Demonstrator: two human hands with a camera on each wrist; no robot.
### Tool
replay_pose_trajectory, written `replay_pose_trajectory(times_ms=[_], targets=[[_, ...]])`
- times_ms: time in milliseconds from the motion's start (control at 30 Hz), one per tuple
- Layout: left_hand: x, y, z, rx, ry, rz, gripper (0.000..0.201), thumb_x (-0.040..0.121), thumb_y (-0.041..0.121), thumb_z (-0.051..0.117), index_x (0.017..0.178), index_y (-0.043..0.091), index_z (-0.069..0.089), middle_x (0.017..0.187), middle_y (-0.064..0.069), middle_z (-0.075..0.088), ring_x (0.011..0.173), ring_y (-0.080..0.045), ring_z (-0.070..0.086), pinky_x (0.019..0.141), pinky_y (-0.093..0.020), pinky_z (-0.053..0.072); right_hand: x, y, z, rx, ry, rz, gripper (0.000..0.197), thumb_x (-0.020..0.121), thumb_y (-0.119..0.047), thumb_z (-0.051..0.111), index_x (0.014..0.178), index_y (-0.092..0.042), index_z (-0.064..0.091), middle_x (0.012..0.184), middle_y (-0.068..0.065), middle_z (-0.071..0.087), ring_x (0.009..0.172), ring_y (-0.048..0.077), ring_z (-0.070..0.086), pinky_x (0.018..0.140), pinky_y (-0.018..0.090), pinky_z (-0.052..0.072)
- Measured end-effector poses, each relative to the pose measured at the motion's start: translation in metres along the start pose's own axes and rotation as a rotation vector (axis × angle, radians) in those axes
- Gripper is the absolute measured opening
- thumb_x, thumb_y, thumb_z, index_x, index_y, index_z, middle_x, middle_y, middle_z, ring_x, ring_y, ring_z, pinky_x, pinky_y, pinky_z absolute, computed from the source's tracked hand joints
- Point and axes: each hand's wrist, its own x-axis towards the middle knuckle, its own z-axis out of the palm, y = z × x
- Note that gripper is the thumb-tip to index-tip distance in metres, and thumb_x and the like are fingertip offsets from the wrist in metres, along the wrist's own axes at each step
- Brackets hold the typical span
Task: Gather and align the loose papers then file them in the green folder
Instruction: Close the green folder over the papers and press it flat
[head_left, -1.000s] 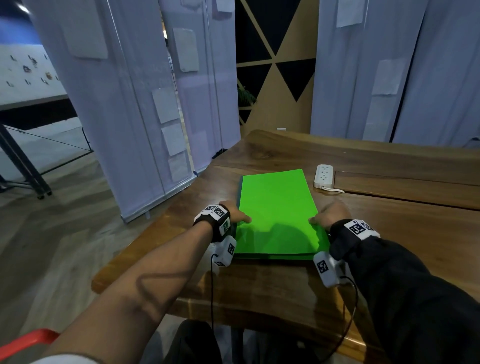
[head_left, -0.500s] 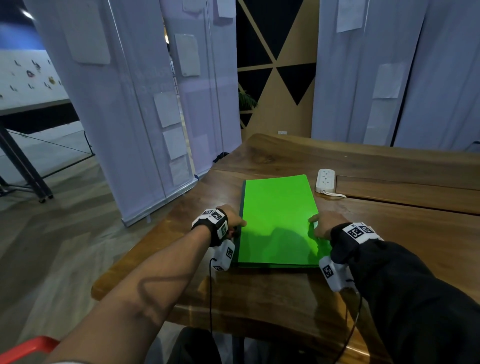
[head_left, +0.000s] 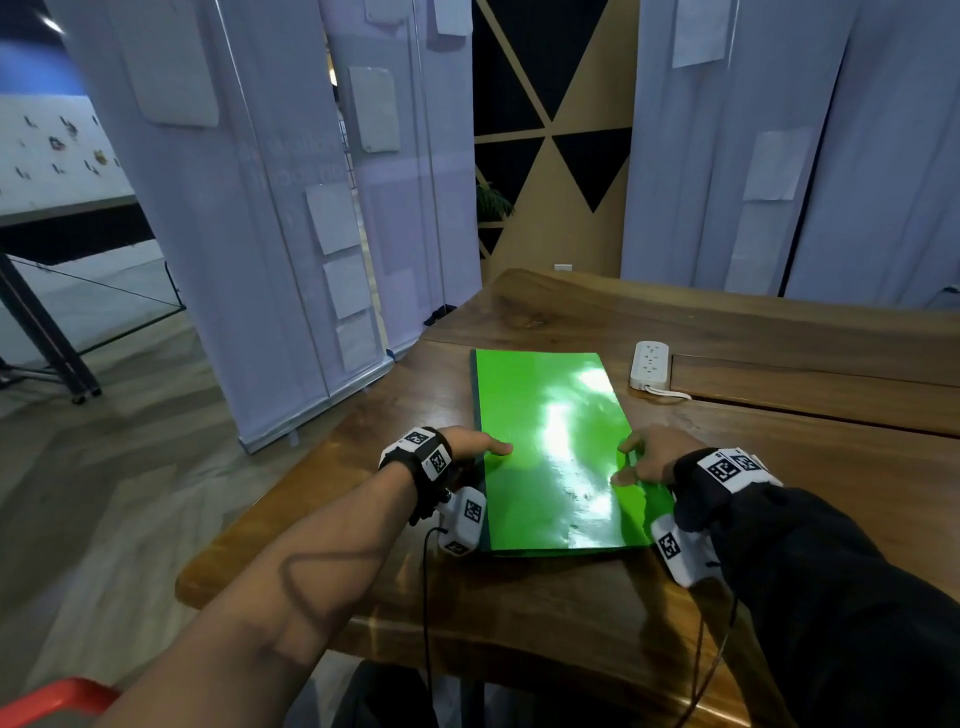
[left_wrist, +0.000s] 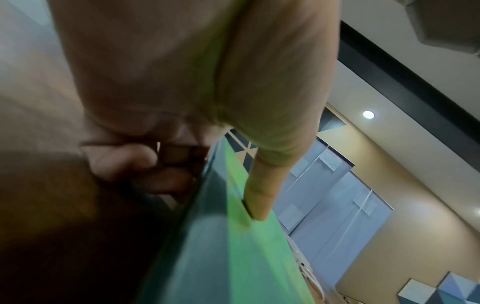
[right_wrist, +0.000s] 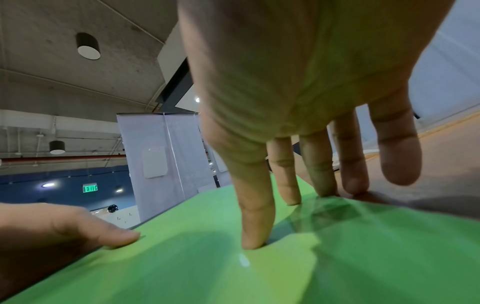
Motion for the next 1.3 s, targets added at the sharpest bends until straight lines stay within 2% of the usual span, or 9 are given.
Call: replay_pose_trajectory(times_ms=[133, 267, 400, 600, 733, 933, 1000, 1100, 1300], targets=[[0.006, -0.003, 0.004, -0.139, -0.06, 0.069, 0.097, 0.076, 0.047, 0.078, 0.148, 0.001, 0.033, 0.147, -0.017, 0.045, 0.13, -0.035, 0.049, 0.103, -0.038, 0.043, -0.004, 0.002, 0.001, -0.016, -0.008, 0.0, 0.069, 0.072, -0.041, 0.08, 0.132, -0.022, 0.052, 0.135, 0.005, 0.056, 0.121, 0.024, 0.053, 0.101, 0.032, 0.041], [0.034, -0.02, -0.001, -0.276, -0.038, 0.223, 0.098, 0.048, 0.045, 0.093, 0.128, 0.001, 0.057, 0.09, -0.007, 0.068, 0.075, -0.022, 0.064, 0.074, -0.032, 0.054, -0.003, 0.005, 0.002, 0.122, -0.043, 0.015, 0.08, 0.069, -0.028, 0.085, 0.137, -0.016, 0.044, 0.142, 0.008, 0.051, 0.126, 0.027, 0.051, 0.106, 0.039, 0.04], [-0.038, -0.002, -0.011, -0.35, -0.036, 0.4, 0.06, 0.085, 0.008, 0.074, 0.136, 0.01, 0.042, 0.137, -0.007, 0.057, 0.117, -0.027, 0.061, 0.109, -0.038, 0.041, -0.007, 0.007, -0.002, 0.486, -0.052, -0.021, 0.083, 0.068, -0.024, 0.085, 0.139, -0.023, 0.043, 0.138, 0.009, 0.055, 0.118, 0.03, 0.056, 0.099, 0.04, 0.043], [-0.059, 0.007, -0.054, -0.374, -0.011, 0.626, 0.073, 0.089, -0.001, 0.065, 0.149, 0.01, 0.026, 0.14, 0.0, 0.048, 0.123, -0.017, 0.052, 0.087, -0.009, 0.049, 0.031, 0.011, 0.007, 0.908, -0.148, -0.046, 0.106, 0.051, -0.063, 0.084, 0.141, -0.022, 0.046, 0.143, 0.003, 0.052, 0.129, 0.024, 0.051, 0.115, 0.047, 0.031], [-0.045, 0.014, -0.083, -0.276, 0.119, 0.581, 0.078, 0.085, 0.01, 0.073, 0.15, 0.009, 0.029, 0.143, -0.012, 0.052, 0.12, -0.028, 0.058, 0.099, -0.033, 0.049, 0.043, -0.021, 0.011, 0.97, -0.021, -0.12, 0.118, 0.035, -0.073, 0.082, 0.134, -0.017, 0.054, 0.135, 0.004, 0.059, 0.124, 0.026, 0.055, 0.112, 0.048, 0.035], [0.001, 0.011, -0.108, -0.271, 0.133, 0.383, 0.074, 0.076, 0.033, 0.083, 0.135, 0.005, 0.049, 0.126, -0.01, 0.063, 0.089, -0.02, 0.065, 0.073, -0.021, 0.059, 0.035, -0.083, 0.016, 1.05, 0.21, -0.037, 0.075, 0.088, -0.039, 0.064, 0.148, -0.008, 0.031, 0.153, 0.012, 0.036, 0.138, 0.03, 0.037, 0.112, 0.044, 0.032], [0.021, -0.001, -0.114, -0.218, 0.066, 0.259, 0.072, 0.067, 0.04, 0.088, 0.12, 0.001, 0.059, 0.104, -0.013, 0.074, 0.081, -0.022, 0.073, 0.078, -0.035, 0.061, 0.045, -0.092, 0.018, 1.091, 0.237, -0.004, 0.071, 0.092, -0.03, 0.061, 0.148, -0.005, 0.027, 0.154, 0.014, 0.032, 0.14, 0.031, 0.033, 0.111, 0.042, 0.03], [0.019, -0.014, -0.114, -0.093, -0.005, 0.145, 0.02, 0.098, 0.013, 0.056, 0.079, 0.006, 0.056, 0.046, 0.003, 0.063, 0.034, -0.004, 0.058, 0.037, -0.016, 0.048, 0.062, -0.103, 0.018, 1.14, 0.216, 0.063, 0.071, 0.093, -0.025, 0.059, 0.149, -0.002, 0.023, 0.155, 0.016, 0.029, 0.141, 0.033, 0.031, 0.112, 0.043, 0.029], [0.046, -0.031, -0.111, 0.031, 0.104, 0.114, 0.023, 0.095, 0.017, 0.061, 0.103, -0.004, 0.057, 0.086, -0.016, 0.05, 0.058, -0.02, 0.045, 0.03, -0.014, 0.038, 0.083, -0.116, 0.038, 1.014, 0.147, 0.164, 0.068, 0.09, -0.026, 0.063, 0.143, 0.006, 0.033, 0.146, 0.022, 0.042, 0.132, 0.037, 0.043, 0.107, 0.046, 0.039]])
